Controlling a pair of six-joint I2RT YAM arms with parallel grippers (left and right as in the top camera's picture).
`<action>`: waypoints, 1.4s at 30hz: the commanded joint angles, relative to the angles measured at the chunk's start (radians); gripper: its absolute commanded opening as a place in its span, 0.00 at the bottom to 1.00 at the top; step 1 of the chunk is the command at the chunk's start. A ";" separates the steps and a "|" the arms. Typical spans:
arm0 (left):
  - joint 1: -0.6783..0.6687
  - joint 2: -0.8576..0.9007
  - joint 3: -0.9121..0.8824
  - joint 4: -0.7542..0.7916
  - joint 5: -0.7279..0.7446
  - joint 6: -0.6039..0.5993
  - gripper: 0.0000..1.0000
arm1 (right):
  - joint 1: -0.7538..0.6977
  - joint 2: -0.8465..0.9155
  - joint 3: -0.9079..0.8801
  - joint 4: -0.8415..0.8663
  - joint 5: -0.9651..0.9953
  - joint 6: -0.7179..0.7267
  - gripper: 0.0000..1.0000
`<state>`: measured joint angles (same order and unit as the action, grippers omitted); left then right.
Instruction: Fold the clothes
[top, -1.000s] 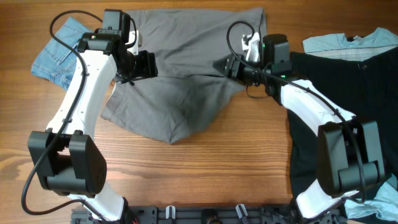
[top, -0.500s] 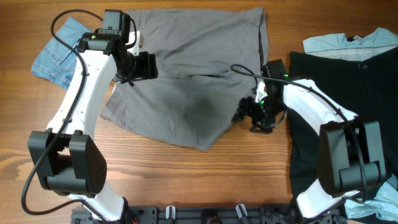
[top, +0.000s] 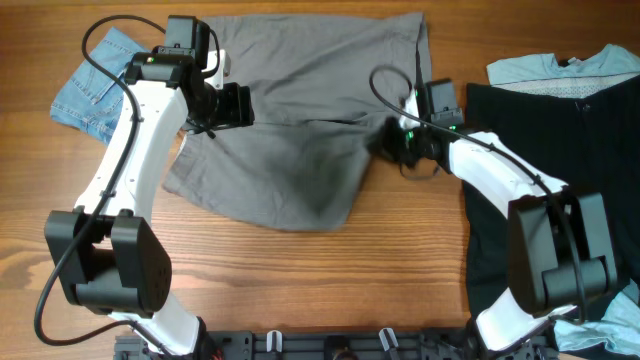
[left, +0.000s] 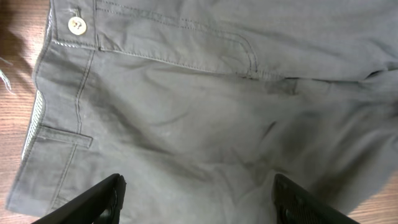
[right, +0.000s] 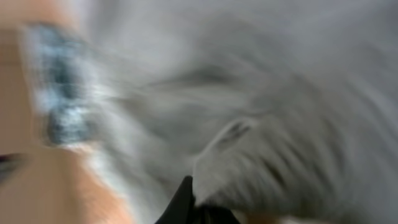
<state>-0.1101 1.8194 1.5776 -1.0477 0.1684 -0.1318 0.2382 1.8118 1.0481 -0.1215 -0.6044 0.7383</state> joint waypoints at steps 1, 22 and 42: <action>0.002 -0.008 0.010 0.010 -0.005 0.020 0.76 | 0.037 -0.002 0.016 0.327 -0.062 0.182 0.04; 0.002 -0.007 0.010 -0.016 -0.004 0.020 0.78 | 0.114 -0.002 0.015 -0.156 -0.024 -0.367 0.45; 0.002 -0.007 0.010 -0.013 -0.004 0.020 0.79 | 0.278 0.065 0.025 0.384 0.250 0.006 0.74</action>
<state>-0.1101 1.8194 1.5776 -1.0618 0.1680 -0.1318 0.5102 1.8355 1.0660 0.3294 -0.4450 0.8310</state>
